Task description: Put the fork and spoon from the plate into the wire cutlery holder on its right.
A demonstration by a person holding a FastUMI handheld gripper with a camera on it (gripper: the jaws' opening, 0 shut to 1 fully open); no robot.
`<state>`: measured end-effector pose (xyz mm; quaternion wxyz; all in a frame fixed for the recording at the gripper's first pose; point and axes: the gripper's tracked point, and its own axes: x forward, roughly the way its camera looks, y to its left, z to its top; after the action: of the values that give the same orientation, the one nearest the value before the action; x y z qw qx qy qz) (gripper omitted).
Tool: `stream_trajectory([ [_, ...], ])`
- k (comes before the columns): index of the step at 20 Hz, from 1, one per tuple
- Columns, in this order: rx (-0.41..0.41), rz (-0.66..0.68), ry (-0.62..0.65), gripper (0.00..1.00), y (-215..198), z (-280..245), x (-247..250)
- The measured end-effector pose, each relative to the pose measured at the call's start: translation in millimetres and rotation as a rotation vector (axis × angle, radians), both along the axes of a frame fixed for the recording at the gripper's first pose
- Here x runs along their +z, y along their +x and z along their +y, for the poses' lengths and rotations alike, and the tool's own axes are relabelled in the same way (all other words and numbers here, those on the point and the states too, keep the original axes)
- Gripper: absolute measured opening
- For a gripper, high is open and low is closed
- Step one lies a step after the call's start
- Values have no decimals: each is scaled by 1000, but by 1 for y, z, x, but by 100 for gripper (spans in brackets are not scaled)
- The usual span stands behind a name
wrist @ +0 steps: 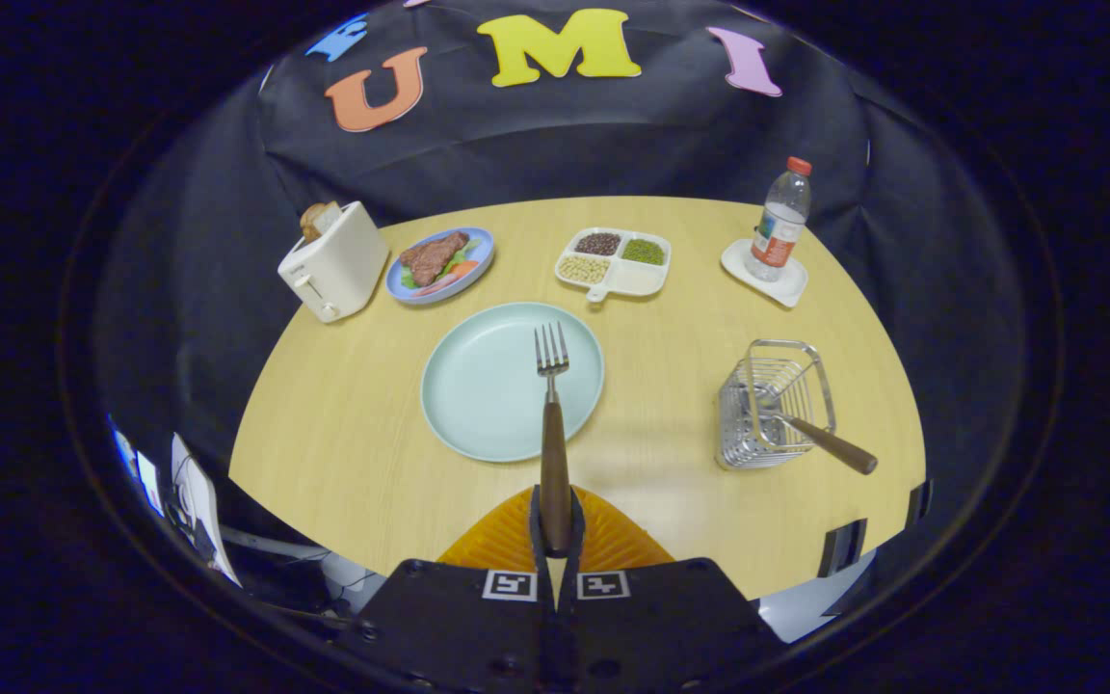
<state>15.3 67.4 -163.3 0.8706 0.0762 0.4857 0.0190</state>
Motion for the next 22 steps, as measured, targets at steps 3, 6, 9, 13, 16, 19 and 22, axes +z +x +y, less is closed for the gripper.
stream_trajectory([
  [3, -30, -12, 11, 0, -16, -32, 9],
  [6, -66, -33, 9, 0, -31, -62, 21],
  [9, -100, -42, 4, 0, -42, -82, 27],
  [13, -154, -38, -3, 0, -48, -102, 24],
  [16, -192, -23, 1, 0, -54, -109, 20],
  [19, -218, -11, 4, 1, -56, -112, 18],
  [22, -251, 3, -1, 1, -57, -116, 17],
])
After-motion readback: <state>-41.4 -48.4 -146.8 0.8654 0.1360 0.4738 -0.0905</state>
